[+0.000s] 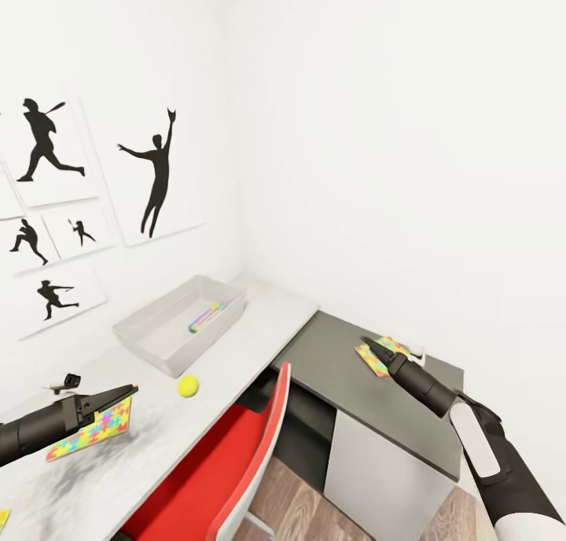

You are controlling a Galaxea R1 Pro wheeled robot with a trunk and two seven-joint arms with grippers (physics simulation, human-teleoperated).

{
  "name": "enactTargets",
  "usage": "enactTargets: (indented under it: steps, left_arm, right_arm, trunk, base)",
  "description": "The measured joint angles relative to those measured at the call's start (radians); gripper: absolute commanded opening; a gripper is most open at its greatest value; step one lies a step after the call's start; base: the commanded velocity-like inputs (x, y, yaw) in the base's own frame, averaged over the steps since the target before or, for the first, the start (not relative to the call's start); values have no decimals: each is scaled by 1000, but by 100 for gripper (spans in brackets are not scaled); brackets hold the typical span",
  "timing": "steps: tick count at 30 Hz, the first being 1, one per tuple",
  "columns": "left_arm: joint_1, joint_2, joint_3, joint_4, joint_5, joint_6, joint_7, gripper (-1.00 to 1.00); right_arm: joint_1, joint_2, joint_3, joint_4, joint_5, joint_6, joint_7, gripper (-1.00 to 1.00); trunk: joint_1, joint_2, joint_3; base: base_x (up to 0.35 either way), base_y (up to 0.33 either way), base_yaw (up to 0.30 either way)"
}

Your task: Put all the toys in the child's room - the three board games (two on the bed and one on the table), the two jigsaw puzzles on the table, and the tennis ball on the table - inside the toy box on the table in the child's room.

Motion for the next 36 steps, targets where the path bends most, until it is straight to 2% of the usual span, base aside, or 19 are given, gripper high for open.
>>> enactTargets:
  steps: [36]
  left_arm:
    - [0, 0, -3, 0, 0, 0, 0, 100]
  right_arm:
    - [0, -1, 0, 2, 2, 0, 0, 100]
  trunk:
    - [0, 0, 0]
  base:
    - [0, 0, -276]
